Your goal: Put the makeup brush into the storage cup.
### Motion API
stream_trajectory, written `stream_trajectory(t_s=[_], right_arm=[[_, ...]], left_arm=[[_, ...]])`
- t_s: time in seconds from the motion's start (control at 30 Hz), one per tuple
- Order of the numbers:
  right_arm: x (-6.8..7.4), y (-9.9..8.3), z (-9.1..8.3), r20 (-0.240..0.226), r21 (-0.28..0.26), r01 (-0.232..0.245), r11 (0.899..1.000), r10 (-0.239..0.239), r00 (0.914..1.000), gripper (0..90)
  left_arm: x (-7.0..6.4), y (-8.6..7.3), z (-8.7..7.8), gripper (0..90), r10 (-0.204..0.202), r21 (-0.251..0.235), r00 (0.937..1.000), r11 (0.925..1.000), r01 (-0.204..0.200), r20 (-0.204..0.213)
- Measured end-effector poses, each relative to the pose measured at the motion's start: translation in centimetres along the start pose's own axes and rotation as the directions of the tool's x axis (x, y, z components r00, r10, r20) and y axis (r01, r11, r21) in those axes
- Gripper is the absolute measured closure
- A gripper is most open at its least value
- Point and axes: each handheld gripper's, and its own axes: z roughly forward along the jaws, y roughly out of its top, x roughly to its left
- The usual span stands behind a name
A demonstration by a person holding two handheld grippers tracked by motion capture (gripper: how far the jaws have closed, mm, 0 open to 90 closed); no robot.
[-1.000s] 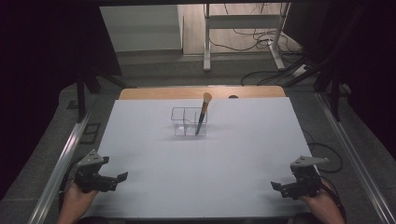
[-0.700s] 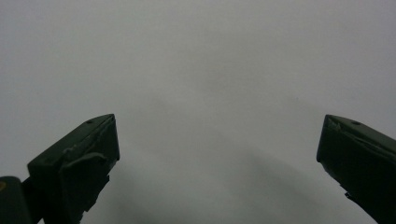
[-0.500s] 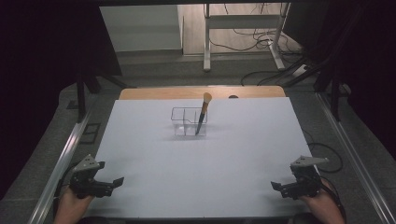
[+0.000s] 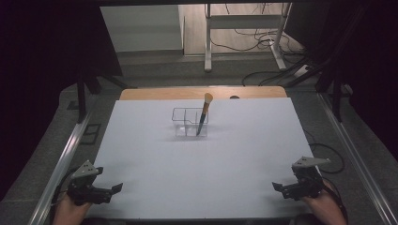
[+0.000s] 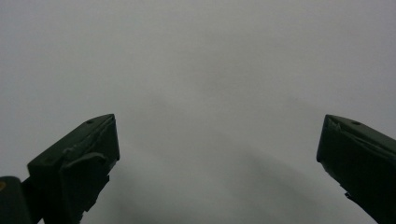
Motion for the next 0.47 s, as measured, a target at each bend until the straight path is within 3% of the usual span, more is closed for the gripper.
stream_trajectory(t_s=[0.47], right_arm=[[0.03,-0.01,0.05,0.001,0.007,-0.004,1.0,0.004,1.0,0.0]], left_arm=[[-0.3,-0.22,0.06,0.0,-0.001,0.01,0.9998,1.0,0.001,0.018]])
